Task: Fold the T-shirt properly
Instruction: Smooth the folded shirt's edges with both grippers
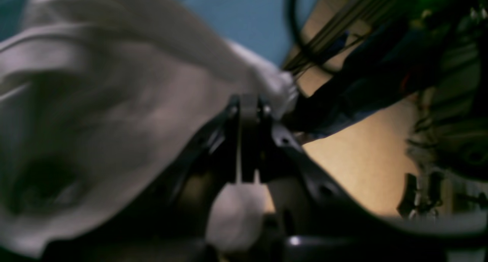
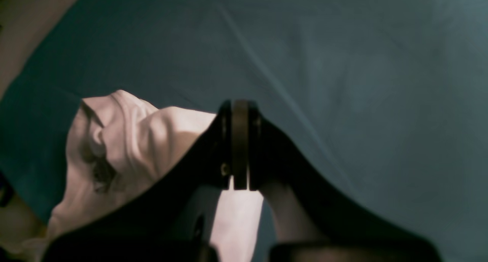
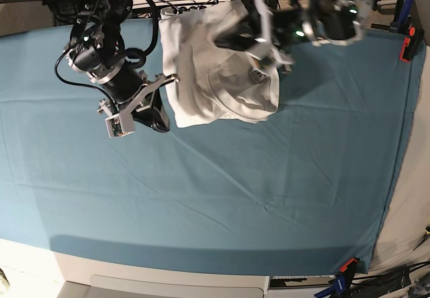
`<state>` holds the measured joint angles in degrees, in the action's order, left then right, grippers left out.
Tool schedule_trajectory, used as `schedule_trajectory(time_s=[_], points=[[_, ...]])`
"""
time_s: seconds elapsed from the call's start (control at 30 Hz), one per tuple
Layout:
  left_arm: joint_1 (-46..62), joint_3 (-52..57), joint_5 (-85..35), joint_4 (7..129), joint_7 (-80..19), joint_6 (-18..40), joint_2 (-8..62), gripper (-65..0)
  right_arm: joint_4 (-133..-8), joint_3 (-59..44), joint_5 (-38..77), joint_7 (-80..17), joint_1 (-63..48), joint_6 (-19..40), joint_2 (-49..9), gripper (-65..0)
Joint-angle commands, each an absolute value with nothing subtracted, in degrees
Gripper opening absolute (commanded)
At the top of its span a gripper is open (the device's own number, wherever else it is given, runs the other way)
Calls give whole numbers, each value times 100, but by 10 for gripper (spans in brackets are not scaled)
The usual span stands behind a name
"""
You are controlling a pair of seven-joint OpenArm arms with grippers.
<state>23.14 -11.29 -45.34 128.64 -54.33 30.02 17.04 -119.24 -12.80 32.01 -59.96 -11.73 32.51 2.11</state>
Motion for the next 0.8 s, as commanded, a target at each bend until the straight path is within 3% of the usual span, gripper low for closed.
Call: schedule_trajectory(time_s=[0.0,0.27,0.47,0.77], points=[[2298,-1273,-4506,12938,-5231,2902,1634,-650,-11907,-1291,3433,-5876,-1100,3260,209,-650],[2283,-1900,-3964,12742,-4976,2392,1518,-650,-11384,-1282,3594,-5916,-1094,3271,207,-650],[2038,-1900,-3629,11671,-4901,2036,1302,-650,-11382,-1282,3642,-5907,-1094,3273,207,-650],[1793,-1900,-3011,11417,-5317,1570,1402,-650,-11347,-1286,3446,-5870,-1094,3288,108,-650]])
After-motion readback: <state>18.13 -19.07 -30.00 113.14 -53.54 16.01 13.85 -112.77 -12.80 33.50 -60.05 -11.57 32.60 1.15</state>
